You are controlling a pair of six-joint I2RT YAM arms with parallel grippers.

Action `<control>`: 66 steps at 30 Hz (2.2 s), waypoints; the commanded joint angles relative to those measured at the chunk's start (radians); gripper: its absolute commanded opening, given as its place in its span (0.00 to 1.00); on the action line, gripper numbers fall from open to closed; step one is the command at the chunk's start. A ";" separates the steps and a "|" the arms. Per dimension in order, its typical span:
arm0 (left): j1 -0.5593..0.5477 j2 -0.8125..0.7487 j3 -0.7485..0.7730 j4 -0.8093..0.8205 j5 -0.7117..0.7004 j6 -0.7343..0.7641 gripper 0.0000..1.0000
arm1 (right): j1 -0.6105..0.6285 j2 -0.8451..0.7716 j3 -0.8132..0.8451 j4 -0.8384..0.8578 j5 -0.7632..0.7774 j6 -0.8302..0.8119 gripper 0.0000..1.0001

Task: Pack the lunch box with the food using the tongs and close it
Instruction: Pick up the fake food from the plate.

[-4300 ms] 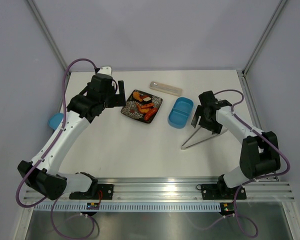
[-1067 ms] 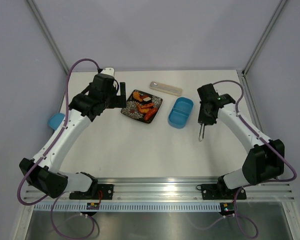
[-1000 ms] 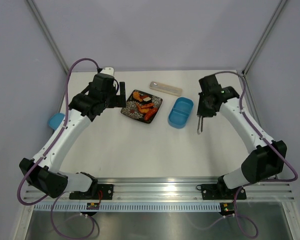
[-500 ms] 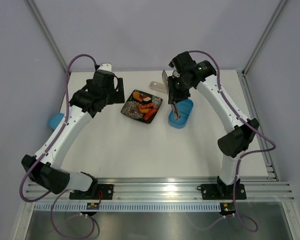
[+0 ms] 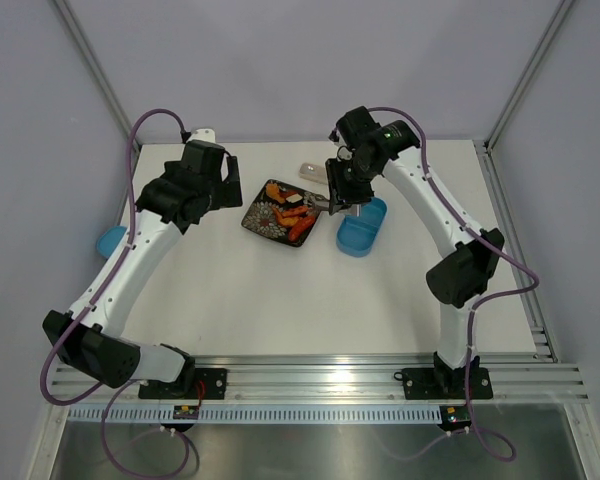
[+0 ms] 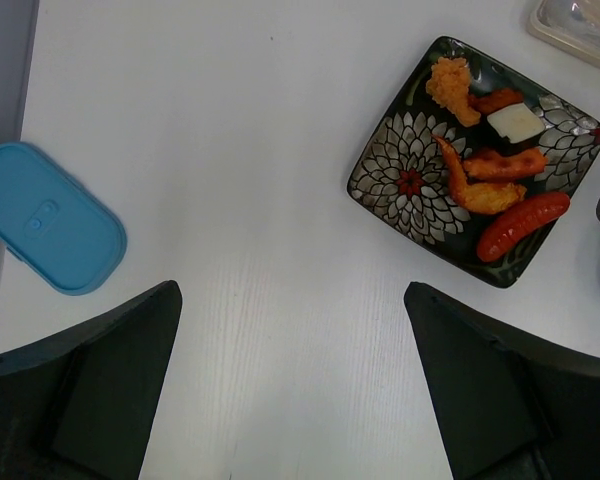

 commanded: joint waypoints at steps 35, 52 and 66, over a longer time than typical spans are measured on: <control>0.003 0.004 0.045 0.005 -0.022 -0.034 0.99 | 0.036 0.185 0.197 0.146 0.068 -0.001 0.51; 0.003 0.014 0.047 -0.002 -0.025 -0.028 0.99 | 0.061 0.252 0.213 0.148 0.091 -0.035 0.54; 0.003 0.014 0.042 -0.002 -0.028 -0.029 0.99 | 0.076 0.289 0.217 0.154 0.098 -0.055 0.55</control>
